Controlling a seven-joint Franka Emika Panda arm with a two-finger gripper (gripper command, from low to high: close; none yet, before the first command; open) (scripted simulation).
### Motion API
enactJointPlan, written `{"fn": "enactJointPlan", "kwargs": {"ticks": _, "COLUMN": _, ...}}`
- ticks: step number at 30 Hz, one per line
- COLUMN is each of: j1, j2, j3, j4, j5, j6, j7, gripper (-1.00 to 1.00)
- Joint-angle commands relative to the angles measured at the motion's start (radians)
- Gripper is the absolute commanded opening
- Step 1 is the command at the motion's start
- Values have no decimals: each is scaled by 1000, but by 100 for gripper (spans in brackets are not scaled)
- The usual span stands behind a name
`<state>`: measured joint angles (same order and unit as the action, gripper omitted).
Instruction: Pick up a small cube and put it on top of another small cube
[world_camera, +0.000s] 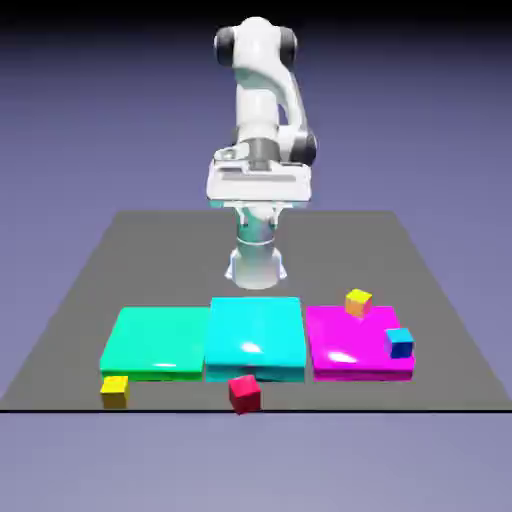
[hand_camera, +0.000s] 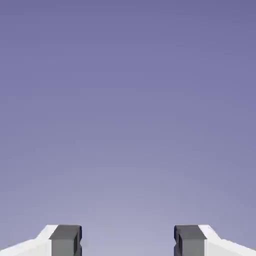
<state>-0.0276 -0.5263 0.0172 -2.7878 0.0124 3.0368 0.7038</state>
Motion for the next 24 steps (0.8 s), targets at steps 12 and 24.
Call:
{"fn": "enactJointPlan", "kwargs": {"ticks": 12, "j1": -395, "j2": 435, "j3": 171, "j4": 220, "j5": 123, "j6": -2, "j7": -370, "gripper": 0}}
{"fn": "enactJointPlan", "kwargs": {"ticks": 24, "j1": -789, "j2": 870, "j3": 343, "j4": 441, "j5": 246, "j6": -5, "j7": -740, "gripper": 0}}
